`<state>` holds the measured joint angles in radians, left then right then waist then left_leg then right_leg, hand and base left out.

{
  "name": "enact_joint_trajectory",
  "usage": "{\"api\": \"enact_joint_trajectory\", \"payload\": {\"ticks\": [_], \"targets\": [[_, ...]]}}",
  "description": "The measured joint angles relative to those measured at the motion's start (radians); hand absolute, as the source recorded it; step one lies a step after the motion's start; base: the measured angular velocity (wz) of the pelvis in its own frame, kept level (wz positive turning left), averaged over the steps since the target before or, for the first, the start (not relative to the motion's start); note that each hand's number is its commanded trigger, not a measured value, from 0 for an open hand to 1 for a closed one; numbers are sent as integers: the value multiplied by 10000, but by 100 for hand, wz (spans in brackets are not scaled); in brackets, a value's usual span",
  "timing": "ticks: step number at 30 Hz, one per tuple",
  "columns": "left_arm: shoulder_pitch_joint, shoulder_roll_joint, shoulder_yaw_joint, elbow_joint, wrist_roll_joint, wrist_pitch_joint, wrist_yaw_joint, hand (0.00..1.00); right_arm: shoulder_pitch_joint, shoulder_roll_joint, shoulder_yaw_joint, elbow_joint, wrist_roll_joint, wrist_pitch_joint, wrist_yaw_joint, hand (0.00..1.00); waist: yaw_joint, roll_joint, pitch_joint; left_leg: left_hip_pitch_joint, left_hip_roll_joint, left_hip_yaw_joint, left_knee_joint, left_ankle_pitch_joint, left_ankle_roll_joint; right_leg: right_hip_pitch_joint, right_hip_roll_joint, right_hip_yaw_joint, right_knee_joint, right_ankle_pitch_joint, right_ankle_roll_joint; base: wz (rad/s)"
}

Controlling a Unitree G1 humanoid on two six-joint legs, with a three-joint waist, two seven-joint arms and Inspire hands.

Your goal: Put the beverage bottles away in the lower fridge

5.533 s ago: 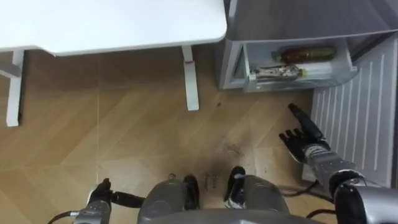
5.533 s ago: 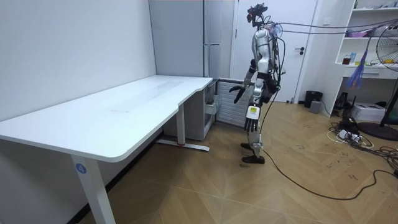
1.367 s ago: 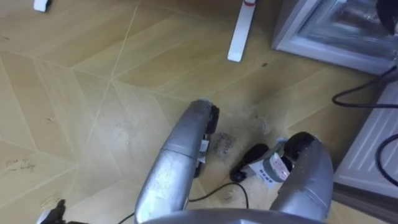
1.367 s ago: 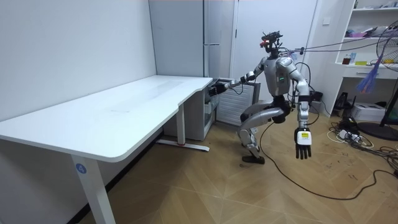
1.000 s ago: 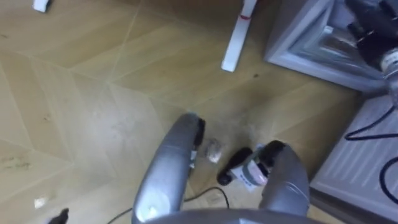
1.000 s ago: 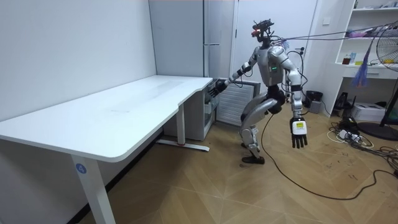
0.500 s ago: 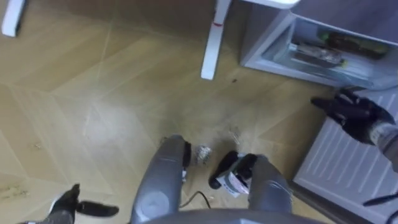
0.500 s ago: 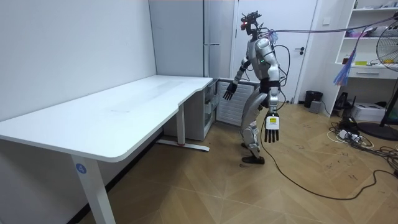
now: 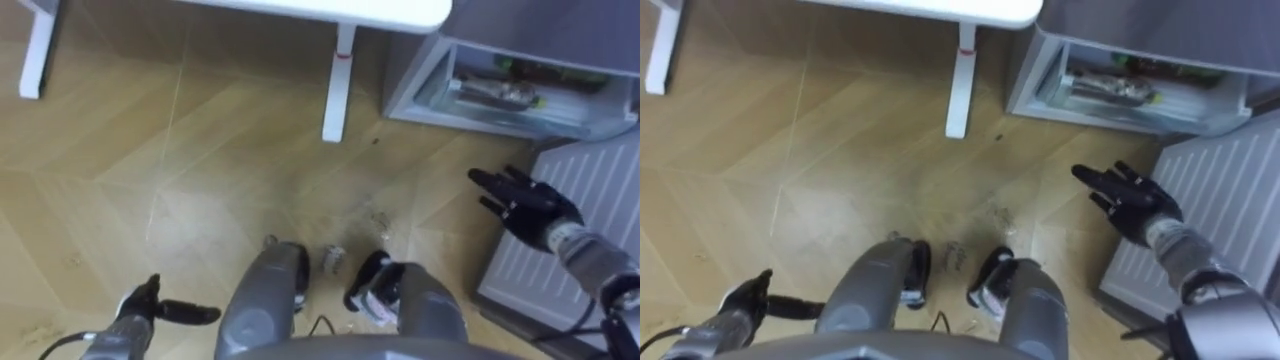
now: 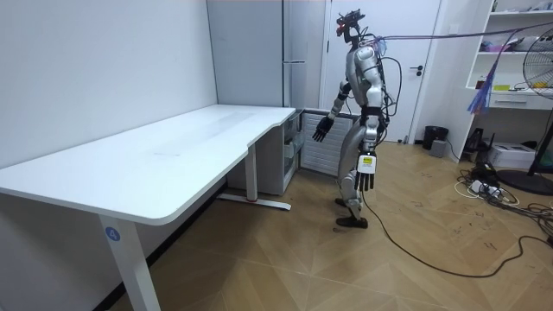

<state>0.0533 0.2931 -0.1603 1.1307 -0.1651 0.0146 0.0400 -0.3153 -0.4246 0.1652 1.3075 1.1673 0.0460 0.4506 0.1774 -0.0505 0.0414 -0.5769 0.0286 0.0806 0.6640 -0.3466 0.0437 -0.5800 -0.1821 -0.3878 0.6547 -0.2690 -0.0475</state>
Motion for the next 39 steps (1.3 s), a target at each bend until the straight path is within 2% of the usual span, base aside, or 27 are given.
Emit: {"api": "enact_joint_trajectory", "payload": {"ticks": [8, 11, 27, 33, 36, 37, 38, 39], "targets": [[4, -227, 116, 90, 32, 270, 227, 0, -401, 346, -1207, -212, 636, -11, -717, 0, -36, 30, 3, 394, -71, 109, -923, 477, -144, 152, 50, 17, -551, 174, -127, 0], [0, -414, 403, 68, 32, 289, 232, 0, -485, 405, -1211, -198, 633, -7, -836, 0, -38, 117, 3, 522, -75, 110, -1089, 532, -171, 246, 81, 23, -668, 188, -124, 0], [178, -398, 404, 61, 172, 283, 240, 0, -430, 461, -1492, -194, 627, 4, -1356, 0, -145, 158, 19, 661, -58, 249, -1125, 573, -187, 346, 103, 73, -727, 189, -121, 0], [177, -473, 382, 79, -190, 284, 279, 0, -74, 676, -1469, -222, 1068, -8, -1418, 0, -239, 170, 15, 1203, 16, 270, -1532, 626, -167, 930, 277, 61, -1248, 407, -67, -4], [206, -498, 422, 92, -190, 229, 279, 0, 362, 792, -1477, -223, 1095, -10, -1412, 0, -311, 189, -7, 1859, 14, 333, -2096, 753, -162, 1541, 441, 99, -1826, 592, 28, -6], [231, -495, 435, 85, -204, 220, 294, 0, 536, 823, -1486, -226, 1117, -16, -1397, 0, -351, 208, -54, 2092, 28, 406, -2350, 811, -158, 1731, 516, 140, -2096, 692, 56, -17], [306, -495, 507, 80, -205, 197, 315, 0, 758, 847, -1496, -234, 1129, -19, -1369, 0, -397, 225, -147, 2284, 17, 433, -2593, 872, -156, 1908, 558, 136, -2295, 769, 87, -13], [337, -491, 539, 74, -202, 153, 331, 0, 914, 855, -1496, -251, 1165, -21, -1350, 0, -430, 243, -182, 2388, 22, 443, -2692, 888, -156, 2016, 589, 128, -2394, 804, 103, -8]]}}
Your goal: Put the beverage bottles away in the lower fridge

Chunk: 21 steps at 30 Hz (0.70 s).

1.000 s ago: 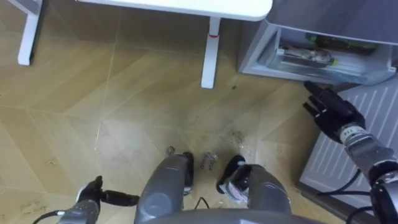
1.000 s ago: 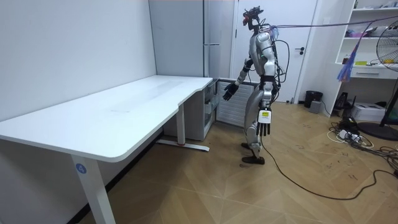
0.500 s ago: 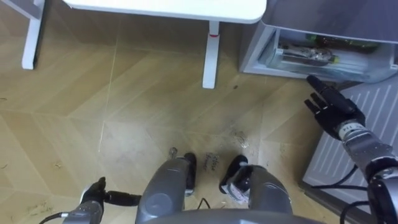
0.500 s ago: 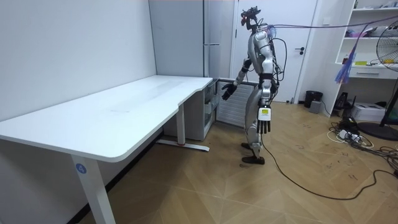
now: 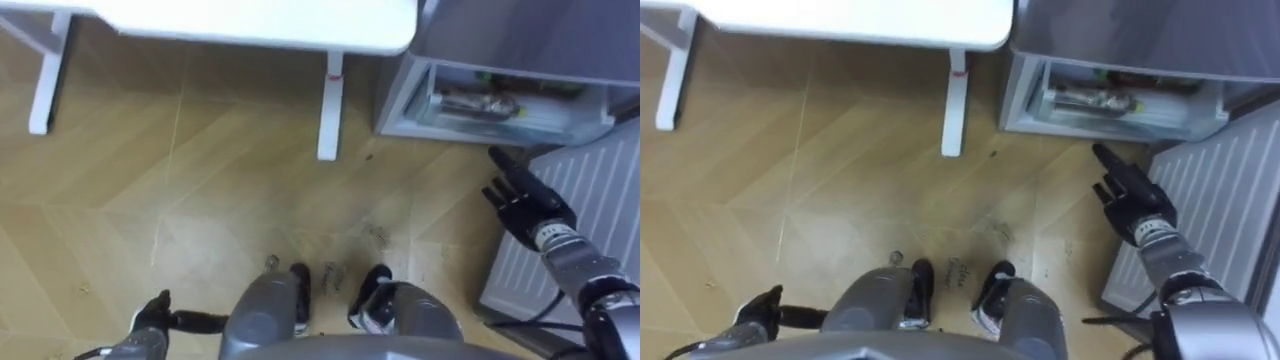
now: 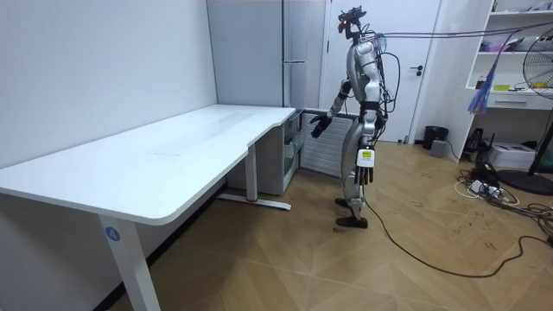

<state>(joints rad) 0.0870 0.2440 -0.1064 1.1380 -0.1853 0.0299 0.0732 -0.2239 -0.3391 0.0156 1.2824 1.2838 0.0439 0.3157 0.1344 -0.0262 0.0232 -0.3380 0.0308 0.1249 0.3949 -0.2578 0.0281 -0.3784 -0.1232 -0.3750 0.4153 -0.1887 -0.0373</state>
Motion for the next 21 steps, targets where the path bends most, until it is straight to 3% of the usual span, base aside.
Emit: {"api": "enact_joint_trajectory", "payload": {"ticks": [2, 6, 8, 11, 16, 21], "targets": [[83, 11, 226, -5, -13, -167, 98, 0, 602, 164, 0, -91, 27, -82, 73, 0, -86, -42, -57, 448, -9, 95, -264, 73, -10, 375, 45, 10, -204, 30, 40, -6], [197, -17, 296, 0, -3, -346, 95, 0, 1341, 564, 74, -105, -13, -95, 412, 0, -249, -108, -73, 1329, 2, 153, -851, 134, -55, 1171, 233, 144, -737, 96, 140, -8], [286, -23, 304, 4, 12, -401, 99, 0, 1702, 811, 65, -103, -271, -95, 582, 0, -415, -187, -135, 1824, 40, 225, -1139, 145, -69, 1626, 350, 179, -1059, 143, 190, -11], [428, -119, 335, 0, 12, -463, 146, 0, 2038, 1082, 124, -20, -442, -112, 665, 0, -572, -242, -154, 2419, 86, 321, -1395, 155, -86, 2274, 474, 159, -1446, 214, 235, -5], [542, -420, 549, -83, 15, -596, 359, 0, 2631, 1273, 294, -27, -401, -96, 685, 0, -562, -248, -165, 3138, 106, 363, -1765, 164, -102, 2969, 584, 199, -1799, 269, 293, -1], [752, -467, 830, -84, 19, -641, 741, 0, 2811, 1295, 318, -385, -1332, -155, 664, 0, -580, -243, -165, 3608, 92, 358, -2119, 174, -121, 3202, 667, 431, -1801, 272, 290, -13]]}}
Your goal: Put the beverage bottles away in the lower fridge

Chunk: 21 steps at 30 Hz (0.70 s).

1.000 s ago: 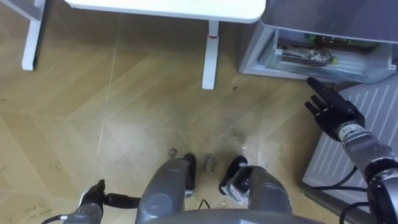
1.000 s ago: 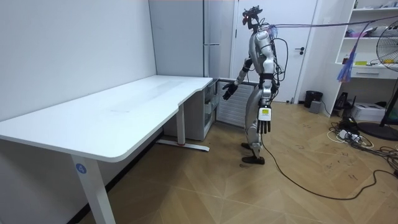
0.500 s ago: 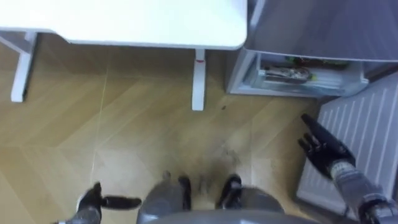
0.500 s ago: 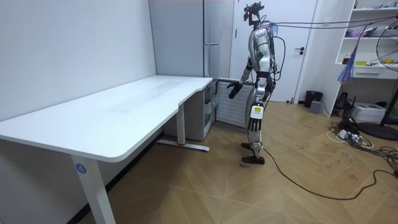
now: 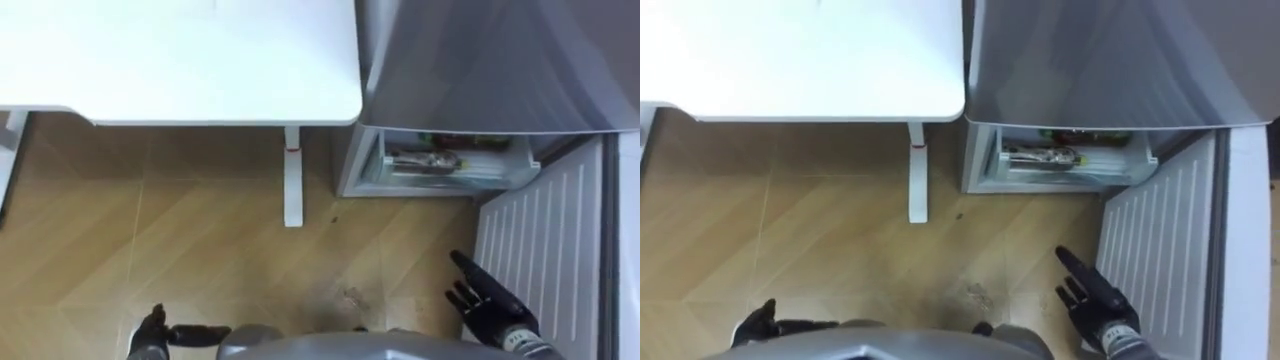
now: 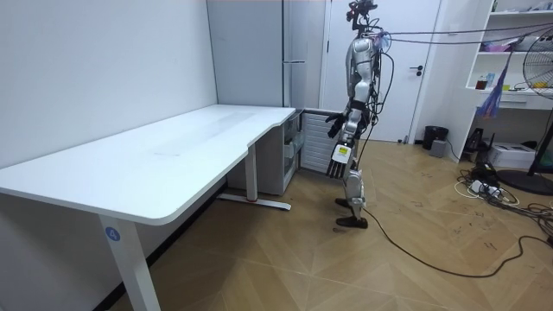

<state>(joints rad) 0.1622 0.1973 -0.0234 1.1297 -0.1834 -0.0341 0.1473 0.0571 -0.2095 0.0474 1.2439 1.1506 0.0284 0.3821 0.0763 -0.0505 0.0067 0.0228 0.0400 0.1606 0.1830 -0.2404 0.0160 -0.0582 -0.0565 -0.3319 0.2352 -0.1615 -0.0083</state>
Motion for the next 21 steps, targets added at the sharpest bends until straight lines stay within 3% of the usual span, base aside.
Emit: {"api": "enact_joint_trajectory", "payload": {"ticks": [6, 12, 17, 21], "targets": [[89, -183, 642, 4, 636, -40, 115, 0, 20, 110, -55, 8, -1530, -104, -149, 0, -195, 1, -6, 339, 12, -22, -158, 6, -18, 355, 84, -9, -175, 37, 8, 1], [-67, -231, 685, 4, 1225, -70, 88, 0, 119, 300, -35, 7, -2584, -192, -587, 0, -371, 57, 14, 434, -8, -153, -143, 6, -17, 660, 158, -11, -451, 96, 95, 9], [-80, -281, 817, 15, 1559, 31, 4, 0, 126, 374, -32, -3, -3880, -192, -1252, 0, -425, 195, 42, 610, 1, -153, -227, 6, -17, 793, 221, 264, -514, 103, 104, -1], [-88, -295, 893, -11, 1793, 80, -20, 0, 155, 367, -114, -36, -5332, -213, -1565, 0, -477, 312, 20, 632, 6, -105, -224, 6, -17, 788, 235, 296, -515, 103, 104, -2]]}}
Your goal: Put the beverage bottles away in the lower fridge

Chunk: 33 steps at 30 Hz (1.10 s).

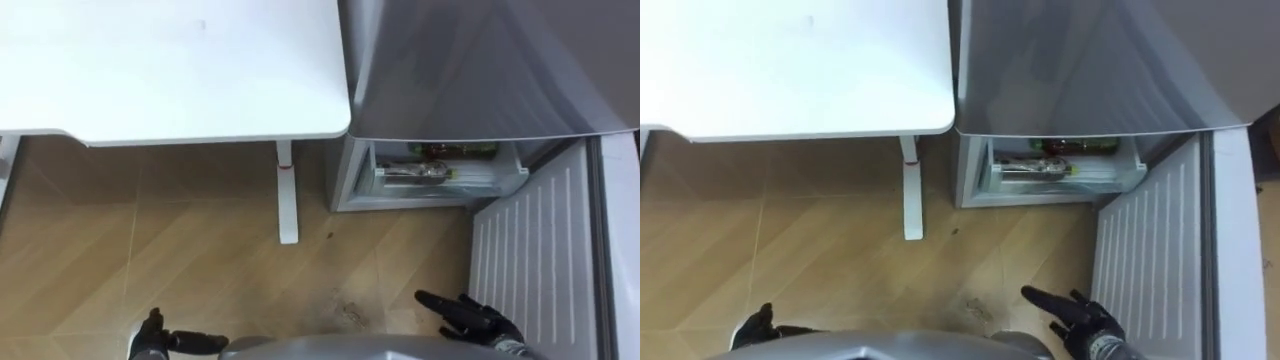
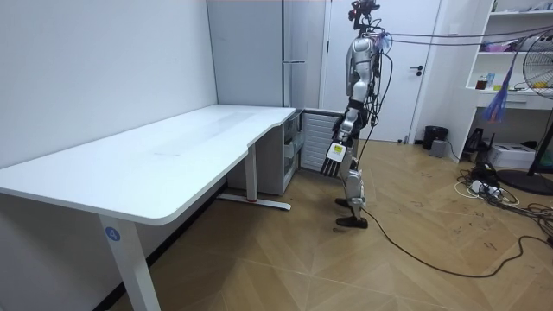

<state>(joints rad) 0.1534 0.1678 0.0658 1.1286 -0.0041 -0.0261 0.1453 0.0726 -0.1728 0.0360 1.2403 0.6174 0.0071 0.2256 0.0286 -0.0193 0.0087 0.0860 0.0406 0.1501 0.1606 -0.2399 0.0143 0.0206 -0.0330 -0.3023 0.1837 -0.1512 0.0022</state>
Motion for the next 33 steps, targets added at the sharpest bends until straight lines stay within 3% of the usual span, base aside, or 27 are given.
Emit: {"api": "enact_joint_trajectory", "payload": {"ticks": [6, 10, 15, 20, 27, 33], "targets": [[31, 8, 59, 42, 184, -123, -19, 0, -82, -14, -135, -997, -1438, -186, -804, 0, 16, 62, -24, 123, -12, 24, 15, 1, 0, -13, -9, 176, 65, 0, -1, -9], [53, 41, 111, 5, 548, -183, 26, 0, -35, -32, -263, -3340, -2371, -337, -1500, 0, -41, -106, -9, 148, -2, 129, 23, 0, 0, -21, 36, 350, 44, 9, -18, -10], [205, 42, 176, -351, 826, -201, 24, 0, 187, -104, -871, -6605, -3893, -521, -2498, 0, -102, -331, -49, 211, 4, 121, 0, 0, 0, -39, 62, 525, 30, 12, -22, 0], [359, 46, 214, -433, 1304, -200, 48, 0, 632, -157, -1359, -9134, -4901, -1096, -3477, 0, -274, -404, -89, 250, 6, 152, 4, 1, -1, 10, 104, 604, 4, 13, -21, -2], [835, 27, 748, -965, 1395, -179, 39, 0, 765, -224, -2168, -10180, -5516, -1148, -4434, 0, -514, -399, -96, 328, -2, 143, 3, 2, -2, -23, 91, 984, 7, 14, -18, -14], [985, 29, 1287, -1085, 1473, -91, -66, 0, 761, -665, -3094, -10189, -5469, -1155, -4769, 0, -772, -424, -111, 298, -4, 149, -4, 1, -2, -20, 83, 1012, 30, 14, -18, 2]]}}
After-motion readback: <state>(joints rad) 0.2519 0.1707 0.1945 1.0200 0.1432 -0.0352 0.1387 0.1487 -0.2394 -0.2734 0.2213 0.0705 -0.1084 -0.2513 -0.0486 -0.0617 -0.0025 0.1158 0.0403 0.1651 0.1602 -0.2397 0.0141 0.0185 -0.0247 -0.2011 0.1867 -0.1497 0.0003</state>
